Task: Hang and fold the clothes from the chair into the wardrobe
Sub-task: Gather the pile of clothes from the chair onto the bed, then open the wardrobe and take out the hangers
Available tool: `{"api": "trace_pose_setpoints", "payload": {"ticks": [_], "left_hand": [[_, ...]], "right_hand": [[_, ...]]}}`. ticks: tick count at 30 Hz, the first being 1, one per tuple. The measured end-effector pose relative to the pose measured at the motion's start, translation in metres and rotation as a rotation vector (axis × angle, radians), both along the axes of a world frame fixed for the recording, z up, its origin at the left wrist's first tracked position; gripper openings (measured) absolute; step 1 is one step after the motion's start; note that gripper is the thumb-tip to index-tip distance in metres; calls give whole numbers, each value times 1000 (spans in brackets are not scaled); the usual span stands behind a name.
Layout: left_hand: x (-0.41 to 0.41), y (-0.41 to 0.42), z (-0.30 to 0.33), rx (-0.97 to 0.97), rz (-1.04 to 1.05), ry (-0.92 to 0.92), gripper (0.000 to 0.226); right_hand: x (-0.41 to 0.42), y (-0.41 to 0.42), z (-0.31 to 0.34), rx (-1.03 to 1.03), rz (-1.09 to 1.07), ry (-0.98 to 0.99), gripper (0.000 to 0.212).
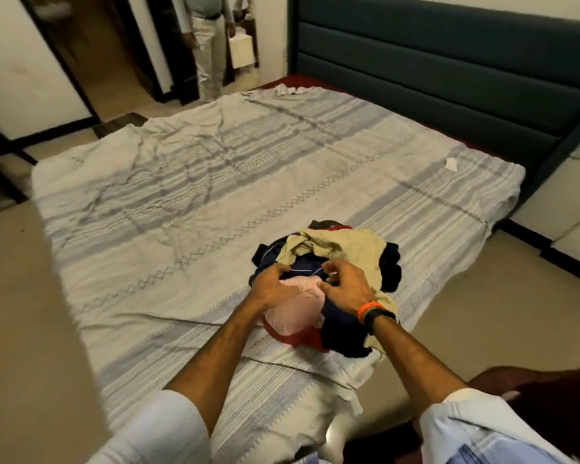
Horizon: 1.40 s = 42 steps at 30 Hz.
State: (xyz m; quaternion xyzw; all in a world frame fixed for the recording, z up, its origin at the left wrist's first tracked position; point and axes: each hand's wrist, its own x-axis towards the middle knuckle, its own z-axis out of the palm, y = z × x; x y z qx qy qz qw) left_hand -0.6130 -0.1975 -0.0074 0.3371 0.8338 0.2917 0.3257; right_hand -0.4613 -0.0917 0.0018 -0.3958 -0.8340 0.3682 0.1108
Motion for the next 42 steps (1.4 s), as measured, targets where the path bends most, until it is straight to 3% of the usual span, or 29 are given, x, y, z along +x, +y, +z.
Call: {"api": "trace_pose_setpoints", "payload": {"ticks": [6,11,22,29,42], "left_hand": [[24,-57,24,62,288,17,57],[55,-155,36,122,620,5,57],[181,-444,82,136,1395,150,49],[320,-618,106,134,1803,239,50],[551,-853,148,146,2309,439,43]], "right_hand": [[-14,-26,11,30,238,93,36],[-33,-93,15,-61,509,174,32],[-38,-383,50,-183,1260,191,31],[41,-587,81,-196,1653,198,31],[232,-888,133,-266,2112,300,31]]}}
